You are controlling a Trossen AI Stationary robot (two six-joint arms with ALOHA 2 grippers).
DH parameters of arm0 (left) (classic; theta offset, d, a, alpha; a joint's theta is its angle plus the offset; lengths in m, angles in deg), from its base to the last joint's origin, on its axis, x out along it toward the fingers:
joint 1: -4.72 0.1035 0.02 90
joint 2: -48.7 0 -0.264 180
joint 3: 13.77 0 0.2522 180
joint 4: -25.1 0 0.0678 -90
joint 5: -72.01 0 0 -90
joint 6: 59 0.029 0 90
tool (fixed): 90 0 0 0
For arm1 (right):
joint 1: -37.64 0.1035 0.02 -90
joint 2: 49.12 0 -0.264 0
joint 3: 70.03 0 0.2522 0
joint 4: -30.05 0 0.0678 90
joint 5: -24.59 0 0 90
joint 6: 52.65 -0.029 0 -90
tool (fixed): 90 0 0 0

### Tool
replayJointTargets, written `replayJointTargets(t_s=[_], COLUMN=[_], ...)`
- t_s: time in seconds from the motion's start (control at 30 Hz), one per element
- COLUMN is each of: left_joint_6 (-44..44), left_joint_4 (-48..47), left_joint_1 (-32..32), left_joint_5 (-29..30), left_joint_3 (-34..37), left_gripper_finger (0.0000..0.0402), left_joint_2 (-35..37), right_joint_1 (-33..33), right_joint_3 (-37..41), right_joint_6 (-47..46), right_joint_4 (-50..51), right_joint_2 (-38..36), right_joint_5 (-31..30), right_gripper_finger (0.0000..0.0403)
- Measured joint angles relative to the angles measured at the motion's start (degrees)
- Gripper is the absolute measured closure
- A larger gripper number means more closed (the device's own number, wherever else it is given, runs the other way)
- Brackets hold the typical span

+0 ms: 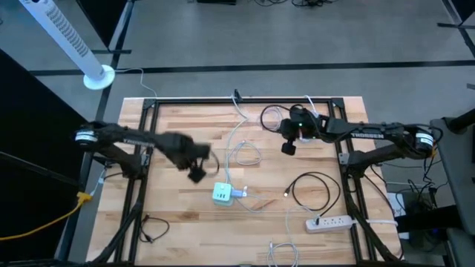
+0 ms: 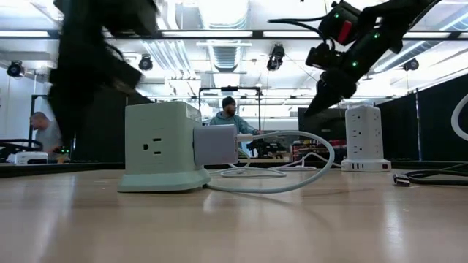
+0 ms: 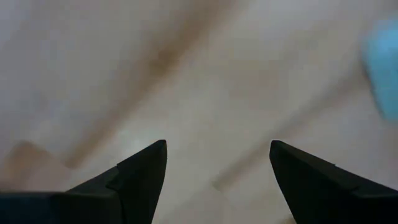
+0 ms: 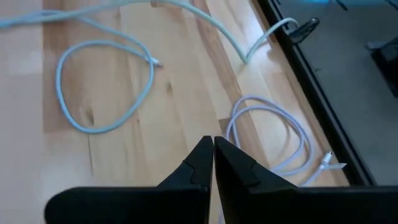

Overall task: Insert USB
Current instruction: Insert the black charger cable into the green outlet extension

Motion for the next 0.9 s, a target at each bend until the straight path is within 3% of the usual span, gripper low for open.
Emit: replayJointTargets(t_s=[0.27,0.4,0.6,0.77,0.9], left_joint_6=[-4.57,-5.11,-8.98,-5.05,-1.11], left_joint_4=[7.69,11.33,11.27,10.47,10.2], left_joint_1=[-31.97,-43.36,-47.68,-47.68,-47.68], left_joint_5=[1.04,3.58,0.45,-1.19,-5.76], left_joint_3=[0.0,0.0,0.0,0.0,0.0], left_gripper_finger=[0.0128,0.0128,0.0128,0.0128,0.0128], left_joint_2=[-0.87,-2.28,-5.89,-8.77,-10.87], right_joint_1=[0.87,2.0,4.0,5.53,6.69], right_joint_3=[0.02,0.02,0.02,0.02,0.05], right_joint_6=[-1.71,-2.31,-2.31,-3.41,-3.19], right_joint_4=[-2.93,-5.37,-6.26,-6.13,-5.99], right_joint_2=[0.42,0.29,0.29,0.29,0.29], right_joint_5=[2.71,3.02,3.0,2.98,2.98], right_gripper_finger=[0.0403,0.0403,0.0403,0.0403,0.0403])
